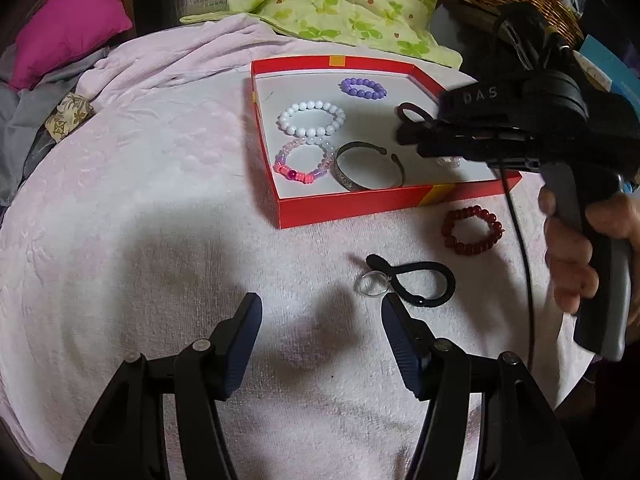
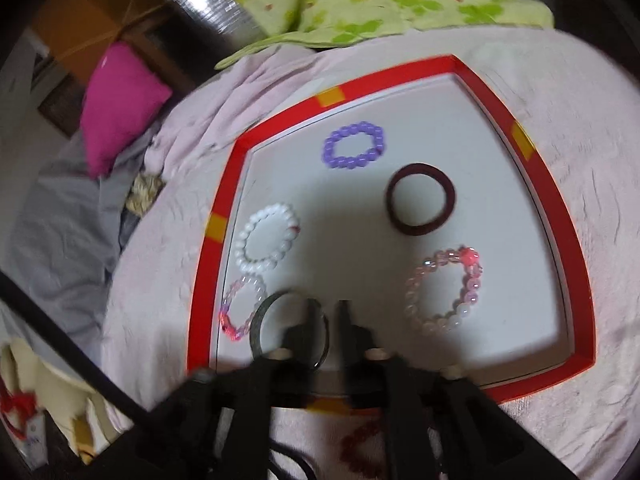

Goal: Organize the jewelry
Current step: 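Grasp the black hair tie with the left tool while the right tool reaches the red bead bracelet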

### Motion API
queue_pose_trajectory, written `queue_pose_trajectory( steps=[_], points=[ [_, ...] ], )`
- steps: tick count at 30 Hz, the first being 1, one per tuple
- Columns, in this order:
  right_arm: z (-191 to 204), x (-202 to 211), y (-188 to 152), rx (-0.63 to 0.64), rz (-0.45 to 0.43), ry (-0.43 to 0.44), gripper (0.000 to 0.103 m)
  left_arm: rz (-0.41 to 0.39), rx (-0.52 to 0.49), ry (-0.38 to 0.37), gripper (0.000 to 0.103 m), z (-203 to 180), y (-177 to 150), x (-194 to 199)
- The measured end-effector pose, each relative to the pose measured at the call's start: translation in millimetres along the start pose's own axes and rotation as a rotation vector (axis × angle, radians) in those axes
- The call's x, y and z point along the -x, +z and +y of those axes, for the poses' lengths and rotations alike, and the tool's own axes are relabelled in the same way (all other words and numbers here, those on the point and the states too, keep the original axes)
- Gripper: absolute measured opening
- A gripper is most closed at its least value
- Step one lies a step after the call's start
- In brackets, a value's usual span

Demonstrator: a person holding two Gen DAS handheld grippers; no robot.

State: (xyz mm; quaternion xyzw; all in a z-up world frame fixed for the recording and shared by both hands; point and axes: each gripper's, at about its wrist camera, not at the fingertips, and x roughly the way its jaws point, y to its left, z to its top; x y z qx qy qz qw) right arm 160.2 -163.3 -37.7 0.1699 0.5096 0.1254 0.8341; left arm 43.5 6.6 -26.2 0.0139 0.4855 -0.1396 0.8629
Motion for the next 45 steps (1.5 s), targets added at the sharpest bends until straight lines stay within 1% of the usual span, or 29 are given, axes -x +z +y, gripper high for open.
queue_pose_trajectory(
  steps=[1, 2, 3, 4, 5, 7, 8, 10, 13, 17, 19, 20, 22, 24, 25, 26, 27, 31, 35, 38, 41, 43, 44, 45],
  points=[
    [3, -1, -1, 0.014, -0.005, 0.005, 0.046, 0.000, -0.003, -0.002, 0.063, -1, 0, 0],
    [6, -1, -3, 0.027, -0.019, 0.000, 0.046, -0.001, -0.010, -0.006, 0.063, -3, 0, 0],
    [10, -4, -4, 0.043, -0.013, -0.024, 0.045, -0.001, -0.018, -0.009, 0.063, -5, -1, 1],
    [11, -6, -6, 0.049, -0.003, -0.032, 0.039, -0.001, -0.024, -0.011, 0.063, -6, -1, 1],
    [13, -10, -7, 0.054, 0.008, -0.033, 0.026, 0.000, -0.027, -0.011, 0.063, -7, -2, 1],
    [17, -16, -10, 0.076, 0.021, -0.065, 0.012, 0.002, -0.030, -0.007, 0.063, -5, -3, 2],
    [19, -19, -12, 0.096, 0.025, -0.094, 0.004, 0.003, -0.028, -0.006, 0.063, -4, -3, 2],
    [20, -19, -11, 0.105, 0.014, -0.122, 0.004, 0.003, -0.013, -0.004, 0.063, 0, -3, 3],
    [14, -15, -6, 0.082, -0.036, -0.174, 0.003, -0.002, -0.006, -0.008, 0.063, 1, -3, 5],
    [-3, -14, 3, 0.013, -0.071, -0.170, 0.003, 0.004, -0.019, -0.014, 0.063, -2, -4, 3],
    [-7, -13, 5, 0.000, -0.099, -0.206, 0.003, 0.006, -0.024, -0.019, 0.063, -4, -4, 2],
    [-9, -12, 6, -0.007, -0.105, -0.209, 0.004, 0.006, -0.024, -0.024, 0.063, -5, -3, 2],
    [-14, -9, 8, -0.043, -0.119, -0.178, 0.006, 0.005, -0.024, -0.035, 0.063, -7, -3, 3],
    [-13, -4, 9, -0.053, -0.121, -0.151, 0.017, 0.005, -0.022, -0.049, 0.063, -8, -2, 2],
    [-13, 3, 9, -0.043, -0.132, -0.140, 0.027, 0.004, -0.022, -0.056, 0.063, -9, -2, 2],
    [-11, 9, 8, -0.033, -0.145, -0.135, 0.031, 0.002, -0.023, -0.062, 0.063, -9, -2, 2],
    [-10, 21, 6, -0.011, -0.163, -0.122, 0.032, 0.001, -0.022, -0.067, 0.063, -10, -1, 2],
    [-14, 54, -9, 0.030, -0.183, -0.094, 0.032, 0.000, -0.006, -0.086, 0.063, -11, 1, 1],
    [-34, 84, -30, 0.024, -0.146, -0.059, 0.032, -0.003, 0.007, -0.099, 0.063, -15, 6, -3],
    [-51, 94, -47, -0.003, -0.100, -0.034, 0.032, -0.003, 0.015, -0.105, 0.063, -19, 8, -8],
    [-66, 93, -64, -0.046, -0.049, -0.043, 0.032, -0.003, 0.024, -0.100, 0.063, -22, 12, -16],
    [-70, 87, -69, -0.055, -0.021, -0.060, 0.032, 0.004, 0.029, -0.104, 0.063, -24, 14, -21],
    [-71, 83, -70, -0.054, -0.009, -0.067, 0.032, 0.006, 0.027, -0.106, 0.059, -25, 14, -23],
    [-72, 79, -70, -0.052, -0.001, -0.069, 0.032, 0.011, 0.021, -0.110, 0.052, -27, 14, -26]
  ],
)
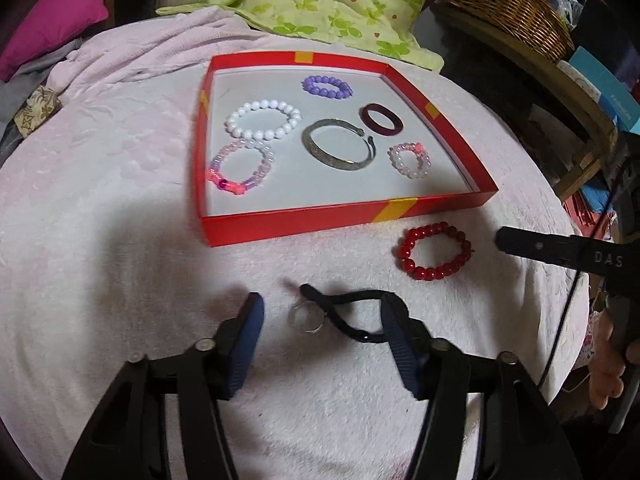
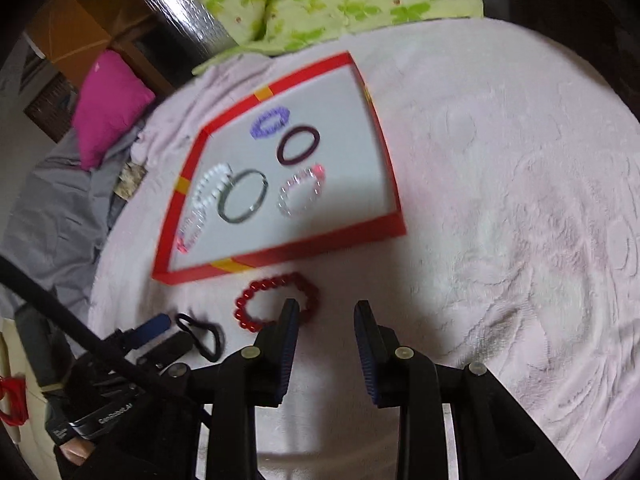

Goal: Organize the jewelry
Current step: 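Grasp the black hair tie with the left tool while the right tool reaches the red bead bracelet, then lift the black hair tie with the left tool while the right tool grasps the red bead bracelet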

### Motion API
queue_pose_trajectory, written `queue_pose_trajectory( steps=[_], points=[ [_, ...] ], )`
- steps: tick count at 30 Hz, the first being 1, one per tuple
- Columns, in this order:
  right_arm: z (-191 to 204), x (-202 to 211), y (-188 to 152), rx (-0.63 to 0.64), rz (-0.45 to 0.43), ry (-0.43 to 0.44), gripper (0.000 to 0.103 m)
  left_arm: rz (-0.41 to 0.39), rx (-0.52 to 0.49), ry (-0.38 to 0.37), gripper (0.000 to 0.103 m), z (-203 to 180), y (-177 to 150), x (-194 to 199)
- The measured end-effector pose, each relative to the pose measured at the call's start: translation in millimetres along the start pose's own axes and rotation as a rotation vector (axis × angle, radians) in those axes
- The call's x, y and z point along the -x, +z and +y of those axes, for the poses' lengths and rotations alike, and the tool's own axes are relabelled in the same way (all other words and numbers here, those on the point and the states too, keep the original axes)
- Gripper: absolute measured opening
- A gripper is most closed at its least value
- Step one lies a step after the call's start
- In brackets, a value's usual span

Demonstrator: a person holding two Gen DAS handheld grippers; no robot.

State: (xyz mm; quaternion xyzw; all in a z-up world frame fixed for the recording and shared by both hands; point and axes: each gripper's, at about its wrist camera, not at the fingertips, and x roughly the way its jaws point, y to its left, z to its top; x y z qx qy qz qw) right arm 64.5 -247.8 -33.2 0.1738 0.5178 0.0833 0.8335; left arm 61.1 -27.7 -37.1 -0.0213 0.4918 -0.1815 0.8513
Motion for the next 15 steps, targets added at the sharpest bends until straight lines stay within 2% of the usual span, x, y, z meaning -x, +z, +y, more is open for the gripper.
queue_pose_trajectory(
  steps=[3, 6, 11, 12, 13, 15],
  points=[
    [6, -13, 3, 0.008, 0.016, 0.003, 0.032, 0.014, -0.017, -0.012, 0.035, -4, 0, -5],
    [13, -23, 7, 0.019, 0.016, -0.007, 0.032, 0.015, -0.024, -0.018, 0.024, -4, 1, -9],
    [26, -45, 7, 0.081, 0.017, -0.090, 0.031, 0.018, -0.037, -0.035, 0.014, -4, 2, -11],
    [30, -45, 6, 0.118, 0.007, -0.115, 0.027, 0.018, -0.040, -0.038, 0.011, -4, 2, -10],
    [33, -44, 4, 0.143, 0.001, -0.137, 0.012, 0.015, -0.040, -0.039, 0.010, -3, 2, -9],
    [38, -40, 0, 0.172, -0.011, -0.162, 0.010, 0.000, -0.037, -0.033, 0.009, -1, 3, -4]
  ],
)
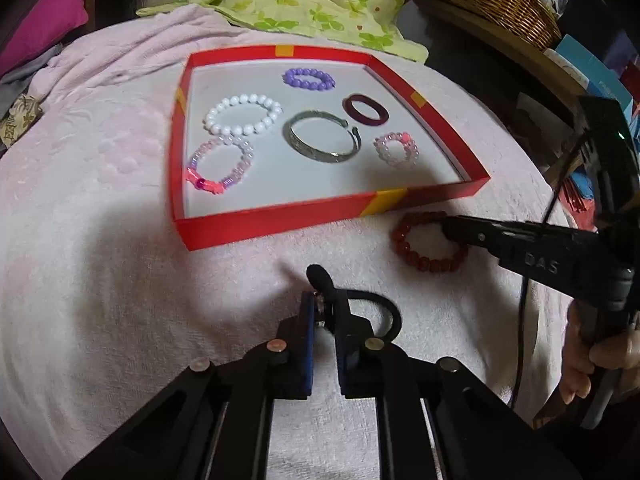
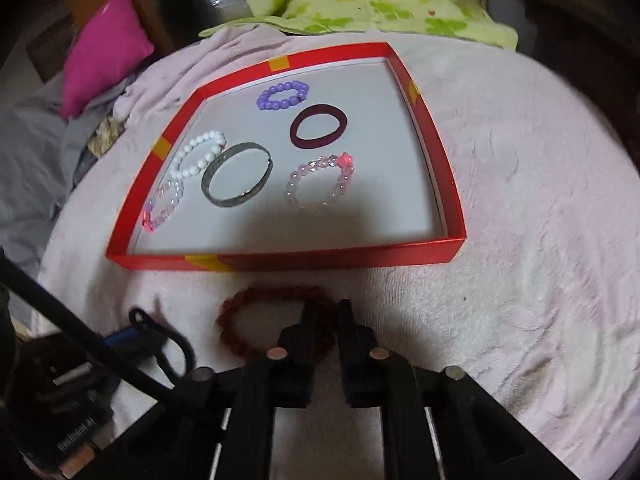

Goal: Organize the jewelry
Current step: 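Lift the black hair tie with the left tool while the right tool grasps the red bead bracelet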

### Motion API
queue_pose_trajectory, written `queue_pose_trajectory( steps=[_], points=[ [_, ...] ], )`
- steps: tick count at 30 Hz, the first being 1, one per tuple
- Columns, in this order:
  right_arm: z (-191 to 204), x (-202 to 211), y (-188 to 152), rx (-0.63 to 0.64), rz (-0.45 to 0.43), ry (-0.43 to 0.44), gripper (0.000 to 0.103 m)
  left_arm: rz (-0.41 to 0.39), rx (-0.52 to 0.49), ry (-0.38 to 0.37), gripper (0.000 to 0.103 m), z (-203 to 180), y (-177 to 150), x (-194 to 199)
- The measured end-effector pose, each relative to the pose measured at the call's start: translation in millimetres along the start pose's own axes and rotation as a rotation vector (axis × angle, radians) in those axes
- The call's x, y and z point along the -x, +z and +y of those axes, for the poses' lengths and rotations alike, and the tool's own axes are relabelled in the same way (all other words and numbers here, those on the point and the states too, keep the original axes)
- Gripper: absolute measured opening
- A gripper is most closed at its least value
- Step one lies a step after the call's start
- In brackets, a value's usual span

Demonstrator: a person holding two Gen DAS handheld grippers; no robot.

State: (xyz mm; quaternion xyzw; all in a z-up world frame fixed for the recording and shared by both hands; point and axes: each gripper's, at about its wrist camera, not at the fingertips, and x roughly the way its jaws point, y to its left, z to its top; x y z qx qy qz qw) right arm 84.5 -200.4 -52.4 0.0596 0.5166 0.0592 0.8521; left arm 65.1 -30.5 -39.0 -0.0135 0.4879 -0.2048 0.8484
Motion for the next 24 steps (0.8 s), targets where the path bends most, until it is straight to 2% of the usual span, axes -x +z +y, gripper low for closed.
queue_pose_trajectory(
  steps=[6, 17, 20, 24],
  points=[
    [-7, 37, -1, -0.015, -0.084, 0.082, 0.010, -0.055, 0.004, -0.003, 0.009, 6, -2, 23],
    [-21, 84, -6, -0.139, -0.166, 0.275, 0.010, -0.129, 0.015, -0.004, 0.009, 15, -3, 54],
    [-22, 91, -5, -0.160, -0.208, 0.287, 0.010, -0.148, 0.013, 0.020, 0.009, 17, -3, 58],
    [-22, 96, -1, -0.192, -0.278, 0.285, 0.010, -0.226, -0.012, 0.042, 0.009, 14, 0, 70]
  ],
)
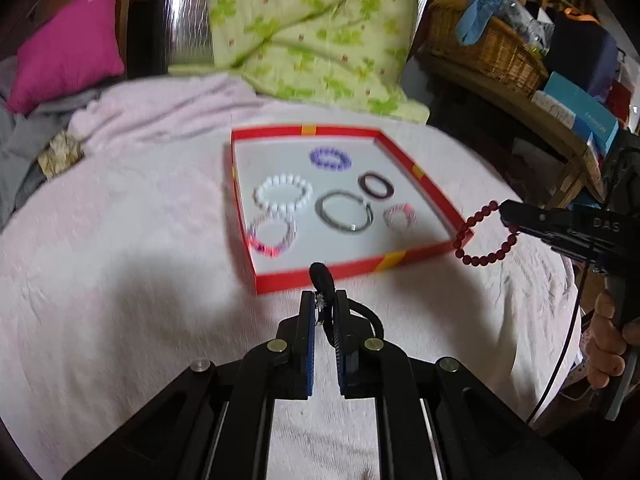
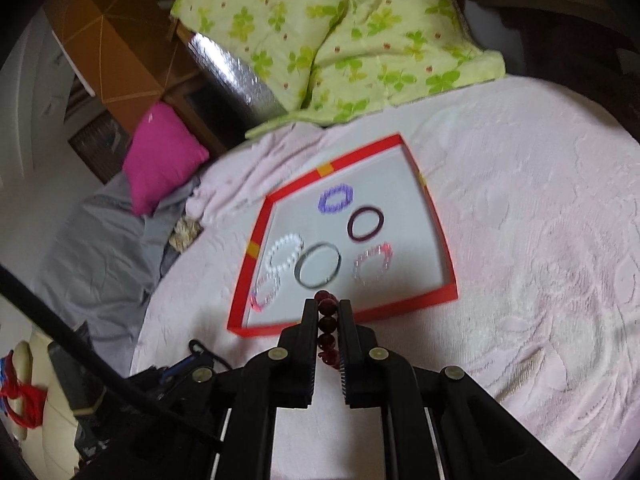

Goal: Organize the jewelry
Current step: 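Lift the black hair tie with the left tool while the right tool grasps the red bead bracelet, then carry the black hair tie with the left tool over the lid while the right tool carries the red bracelet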

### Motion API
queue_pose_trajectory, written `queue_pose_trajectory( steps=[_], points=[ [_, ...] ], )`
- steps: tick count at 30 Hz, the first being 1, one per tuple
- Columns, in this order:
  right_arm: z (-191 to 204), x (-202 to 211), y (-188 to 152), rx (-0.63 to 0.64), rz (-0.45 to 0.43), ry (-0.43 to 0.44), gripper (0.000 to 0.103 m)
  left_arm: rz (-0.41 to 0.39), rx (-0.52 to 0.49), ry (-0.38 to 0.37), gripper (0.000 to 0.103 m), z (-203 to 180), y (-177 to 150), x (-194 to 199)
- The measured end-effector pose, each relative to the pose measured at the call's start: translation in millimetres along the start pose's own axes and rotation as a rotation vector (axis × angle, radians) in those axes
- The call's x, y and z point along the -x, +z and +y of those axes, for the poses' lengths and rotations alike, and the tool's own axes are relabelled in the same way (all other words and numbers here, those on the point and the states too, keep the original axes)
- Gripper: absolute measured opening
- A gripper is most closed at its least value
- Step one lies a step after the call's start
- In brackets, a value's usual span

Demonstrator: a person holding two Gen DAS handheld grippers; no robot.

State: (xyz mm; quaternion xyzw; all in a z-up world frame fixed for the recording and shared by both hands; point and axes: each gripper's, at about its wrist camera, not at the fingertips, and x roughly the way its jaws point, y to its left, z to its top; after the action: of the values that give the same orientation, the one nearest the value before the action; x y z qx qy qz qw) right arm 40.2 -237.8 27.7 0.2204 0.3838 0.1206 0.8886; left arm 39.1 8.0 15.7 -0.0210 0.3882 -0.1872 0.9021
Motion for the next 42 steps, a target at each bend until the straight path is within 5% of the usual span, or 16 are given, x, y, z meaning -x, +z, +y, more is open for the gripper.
queue_pose_trajectory(
  steps=[11, 42],
  points=[
    [-5, 10, 10, -0.051, -0.155, -0.088, 0.010, -0.108, -0.026, 0.063, 0.009, 0, 11, 7],
    [-22, -1, 16, -0.071, -0.158, -0.144, 0.010, -0.113, -0.007, 0.093, 0.009, -12, 29, -21]
  ],
)
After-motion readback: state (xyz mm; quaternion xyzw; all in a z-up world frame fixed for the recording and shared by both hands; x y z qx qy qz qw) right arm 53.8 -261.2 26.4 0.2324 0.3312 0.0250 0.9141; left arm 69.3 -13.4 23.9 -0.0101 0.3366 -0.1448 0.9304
